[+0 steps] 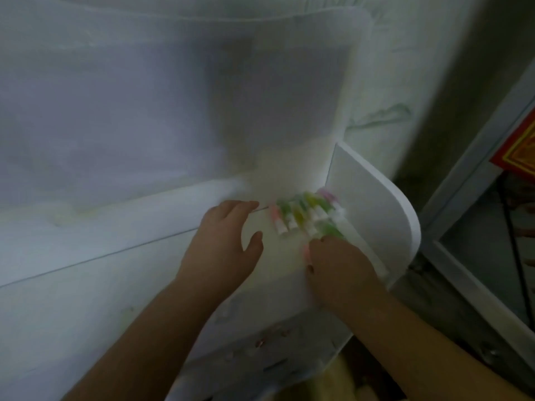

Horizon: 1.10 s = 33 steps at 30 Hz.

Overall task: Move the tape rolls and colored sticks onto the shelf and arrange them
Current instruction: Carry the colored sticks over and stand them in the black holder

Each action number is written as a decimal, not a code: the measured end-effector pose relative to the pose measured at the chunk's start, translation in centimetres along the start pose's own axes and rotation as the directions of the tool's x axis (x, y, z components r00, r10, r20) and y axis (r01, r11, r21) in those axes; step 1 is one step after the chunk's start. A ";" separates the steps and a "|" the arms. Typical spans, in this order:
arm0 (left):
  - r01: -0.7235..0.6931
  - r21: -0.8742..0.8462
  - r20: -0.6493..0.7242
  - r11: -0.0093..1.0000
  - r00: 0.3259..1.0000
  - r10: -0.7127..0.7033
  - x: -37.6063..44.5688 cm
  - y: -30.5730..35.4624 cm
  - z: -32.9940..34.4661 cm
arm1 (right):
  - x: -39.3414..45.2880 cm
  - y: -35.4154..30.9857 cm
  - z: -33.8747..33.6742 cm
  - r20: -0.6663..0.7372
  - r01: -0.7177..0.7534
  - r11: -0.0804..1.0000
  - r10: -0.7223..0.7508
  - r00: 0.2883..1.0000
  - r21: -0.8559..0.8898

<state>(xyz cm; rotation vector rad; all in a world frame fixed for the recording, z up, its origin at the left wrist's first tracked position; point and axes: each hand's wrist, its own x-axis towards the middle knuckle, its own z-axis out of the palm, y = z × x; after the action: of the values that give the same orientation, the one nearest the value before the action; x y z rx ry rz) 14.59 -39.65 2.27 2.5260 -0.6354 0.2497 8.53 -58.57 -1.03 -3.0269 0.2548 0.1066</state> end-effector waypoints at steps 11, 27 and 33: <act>0.110 0.047 -0.018 0.993 0.994 -0.109 2.4 0.8 2.2 | 1.3 0.5 -0.6 -0.004 0.119 0.989 -0.119 0.993 0.090; 0.324 0.015 0.110 0.946 0.940 -0.324 9.5 0.6 9.5 | -1.9 5.9 -2.5 -0.156 0.077 0.786 0.025 0.987 0.613; 0.340 0.034 0.145 0.940 0.929 -0.341 9.4 0.5 9.5 | -2.6 6.7 -2.4 -0.153 0.047 0.699 0.090 0.984 0.714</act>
<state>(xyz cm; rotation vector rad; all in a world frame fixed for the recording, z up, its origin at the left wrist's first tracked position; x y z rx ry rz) 22.98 -48.68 -2.81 2.6261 -0.2390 -0.0633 5.02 -64.95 0.88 -2.2379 0.2668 -0.2190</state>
